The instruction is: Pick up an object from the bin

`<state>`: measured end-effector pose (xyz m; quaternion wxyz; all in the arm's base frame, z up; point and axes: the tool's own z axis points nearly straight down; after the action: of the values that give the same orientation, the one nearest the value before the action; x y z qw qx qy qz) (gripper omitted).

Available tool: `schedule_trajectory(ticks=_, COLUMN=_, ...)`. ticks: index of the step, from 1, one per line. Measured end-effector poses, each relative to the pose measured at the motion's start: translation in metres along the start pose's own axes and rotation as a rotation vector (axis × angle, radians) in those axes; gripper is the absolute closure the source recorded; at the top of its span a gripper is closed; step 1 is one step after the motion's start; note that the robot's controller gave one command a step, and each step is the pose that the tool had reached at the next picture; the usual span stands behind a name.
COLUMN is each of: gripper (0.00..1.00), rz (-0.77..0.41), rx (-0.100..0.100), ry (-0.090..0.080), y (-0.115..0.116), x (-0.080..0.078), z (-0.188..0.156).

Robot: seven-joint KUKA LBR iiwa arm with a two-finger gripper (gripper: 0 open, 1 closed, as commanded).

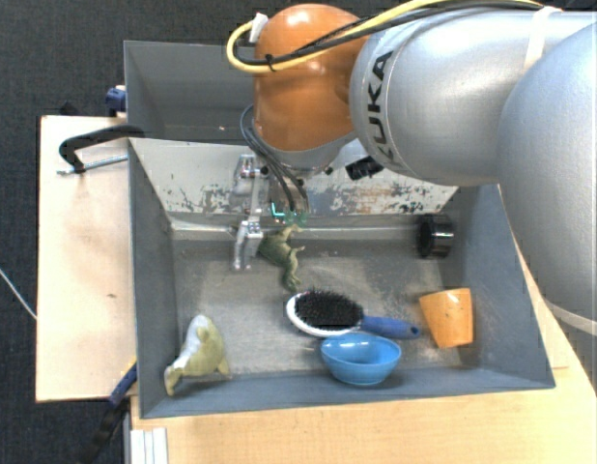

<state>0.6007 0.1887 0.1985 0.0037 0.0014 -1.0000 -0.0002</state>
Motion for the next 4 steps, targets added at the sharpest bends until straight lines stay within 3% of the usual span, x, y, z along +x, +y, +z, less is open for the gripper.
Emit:
schedule_trajectory(ticks=1, gripper=0.0, rz=-0.036, rx=-0.011, ry=-0.015, y=-0.045, x=0.01, z=0.121)
schedule_trajectory(ticks=2, gripper=0.0, rz=-0.069, rx=0.001, ry=-0.008, y=-0.117, x=0.058, z=0.116)
schedule_trajectory(ticks=3, gripper=0.0, rz=-0.237, rx=-0.001, ry=-0.022, y=-0.18, x=0.101, z=0.126)
schedule_trajectory(ticks=4, gripper=1.0, rz=-0.238, rx=-0.001, ry=-0.024, y=-0.179, x=0.1, z=0.125)
